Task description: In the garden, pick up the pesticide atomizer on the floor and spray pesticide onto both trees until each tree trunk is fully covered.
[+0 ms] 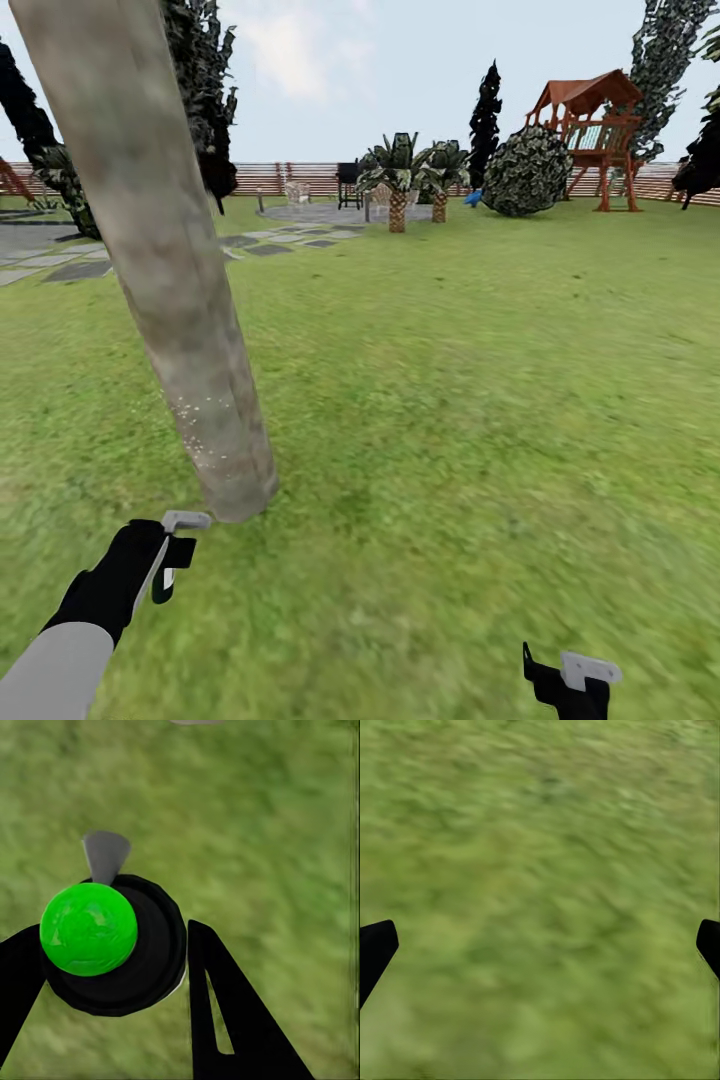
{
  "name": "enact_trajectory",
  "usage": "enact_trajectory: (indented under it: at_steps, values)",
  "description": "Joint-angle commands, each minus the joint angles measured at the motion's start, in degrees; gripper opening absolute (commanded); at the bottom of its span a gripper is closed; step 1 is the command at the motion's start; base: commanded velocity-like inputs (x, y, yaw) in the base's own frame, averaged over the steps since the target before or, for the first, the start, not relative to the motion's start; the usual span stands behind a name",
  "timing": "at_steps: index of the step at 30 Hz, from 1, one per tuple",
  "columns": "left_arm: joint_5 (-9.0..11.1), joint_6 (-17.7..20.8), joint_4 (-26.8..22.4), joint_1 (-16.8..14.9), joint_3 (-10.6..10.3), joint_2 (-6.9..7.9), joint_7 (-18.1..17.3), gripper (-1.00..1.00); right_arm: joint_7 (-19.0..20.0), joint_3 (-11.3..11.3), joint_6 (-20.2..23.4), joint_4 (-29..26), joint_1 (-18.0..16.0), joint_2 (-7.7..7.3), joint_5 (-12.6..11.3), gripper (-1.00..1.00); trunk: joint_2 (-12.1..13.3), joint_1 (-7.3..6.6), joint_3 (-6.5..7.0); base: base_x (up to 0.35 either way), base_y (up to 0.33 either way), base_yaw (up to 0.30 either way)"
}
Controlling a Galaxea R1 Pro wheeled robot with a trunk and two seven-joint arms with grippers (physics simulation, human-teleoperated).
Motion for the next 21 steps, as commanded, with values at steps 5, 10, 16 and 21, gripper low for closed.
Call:
enact_trajectory:
  at_steps: [5,10,16,21]
  values:
    - [-0.71,-0.86,-0.08,-0.04,0.14,0.06,0.04,-1.00,-0.08,-0.08,-0.16,0.05,-0.03,-0.08,0.08,1.00,-0.02,0.01,-0.05,0.161,-0.254,0.008]
    - [-0.25,-1.45,0.01,-0.03,0.14,-0.08,3.60,-1.00,-0.08,-0.08,-0.16,0.05,-0.03,-0.08,0.08,1.00,-0.02,0.01,-0.05,0.156,-0.254,0.006]
    - [1.55,-1.43,-0.05,-0.03,0.14,-0.11,3.75,-1.00,-0.08,-0.08,-0.16,0.05,-0.03,-0.01,0.08,1.00,-0.02,0.01,-0.05,0.045,-0.268,0.217]
    - [1.62,-1.43,-0.07,-0.05,0.14,-0.07,3.75,-1.00,-0.08,-0.08,-0.16,0.05,-0.03,0.01,0.08,1.00,-0.02,0.01,-0.05,0.001,-0.275,0.276]
